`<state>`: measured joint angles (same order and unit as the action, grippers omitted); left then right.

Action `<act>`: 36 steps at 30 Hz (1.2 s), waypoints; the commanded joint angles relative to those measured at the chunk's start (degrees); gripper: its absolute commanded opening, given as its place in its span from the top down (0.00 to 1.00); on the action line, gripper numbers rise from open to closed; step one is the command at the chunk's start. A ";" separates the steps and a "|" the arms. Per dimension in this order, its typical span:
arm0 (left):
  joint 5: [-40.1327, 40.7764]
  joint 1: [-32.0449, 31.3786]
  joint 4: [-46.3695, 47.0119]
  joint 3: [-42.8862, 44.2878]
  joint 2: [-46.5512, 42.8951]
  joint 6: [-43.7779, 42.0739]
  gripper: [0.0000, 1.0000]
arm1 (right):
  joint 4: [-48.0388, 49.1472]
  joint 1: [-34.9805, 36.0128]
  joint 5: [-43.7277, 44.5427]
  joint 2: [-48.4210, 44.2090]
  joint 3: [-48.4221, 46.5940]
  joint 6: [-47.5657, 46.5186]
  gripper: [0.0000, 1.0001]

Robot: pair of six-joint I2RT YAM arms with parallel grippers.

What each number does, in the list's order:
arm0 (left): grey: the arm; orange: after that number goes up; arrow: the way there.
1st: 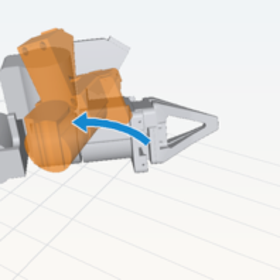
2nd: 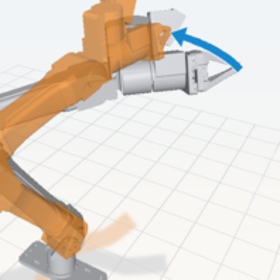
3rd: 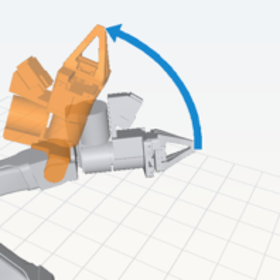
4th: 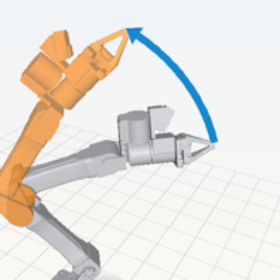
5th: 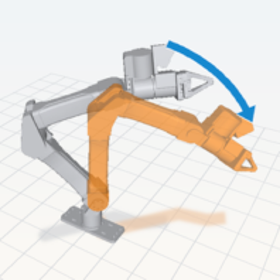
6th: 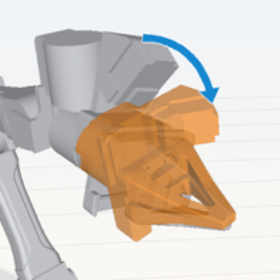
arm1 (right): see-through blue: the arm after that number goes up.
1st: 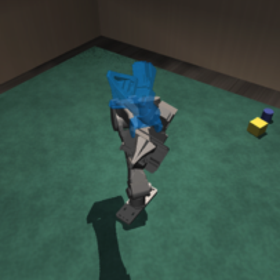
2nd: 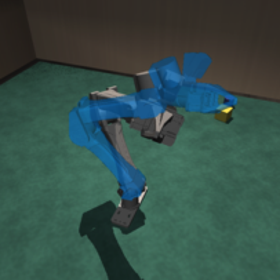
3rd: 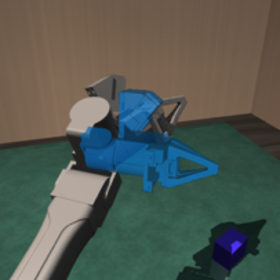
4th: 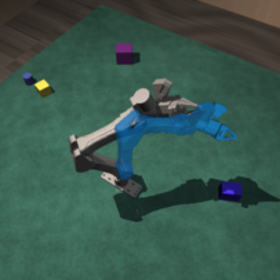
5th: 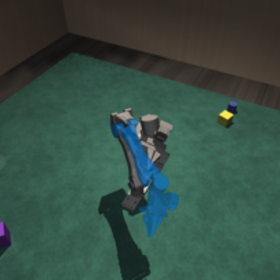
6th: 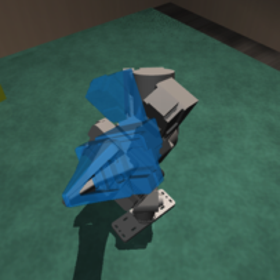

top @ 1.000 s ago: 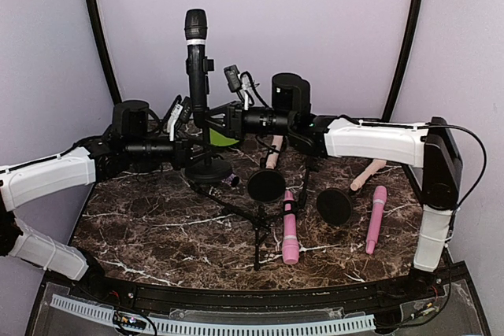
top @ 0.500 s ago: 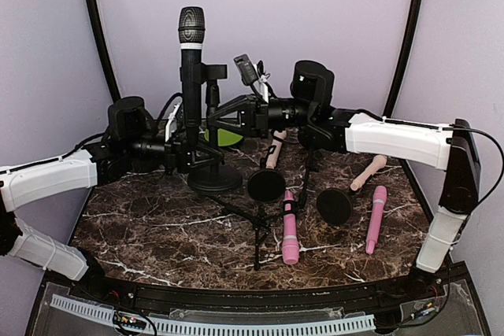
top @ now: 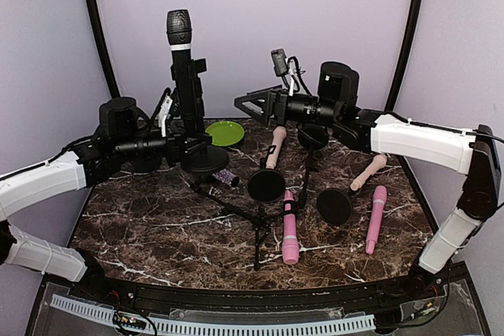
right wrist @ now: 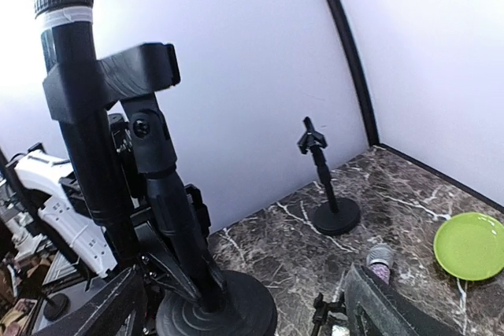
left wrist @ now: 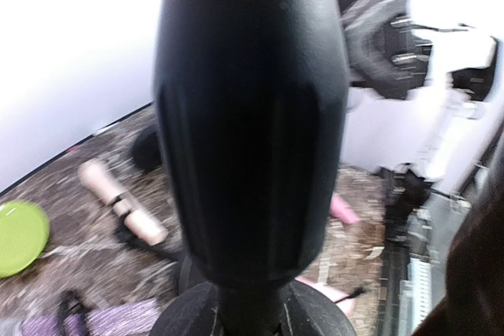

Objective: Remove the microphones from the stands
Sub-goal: Pass from the left arm to the right

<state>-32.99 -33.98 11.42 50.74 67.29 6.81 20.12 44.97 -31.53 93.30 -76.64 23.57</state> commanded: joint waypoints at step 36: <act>14.22 -5.49 -3.80 1.30 0.70 -9.13 1.00 | -11.69 6.95 26.77 3.03 -17.72 -7.82 0.01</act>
<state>-10.94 -39.18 -0.86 52.23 71.81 -0.05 2.09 54.30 1.74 101.91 -97.38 13.82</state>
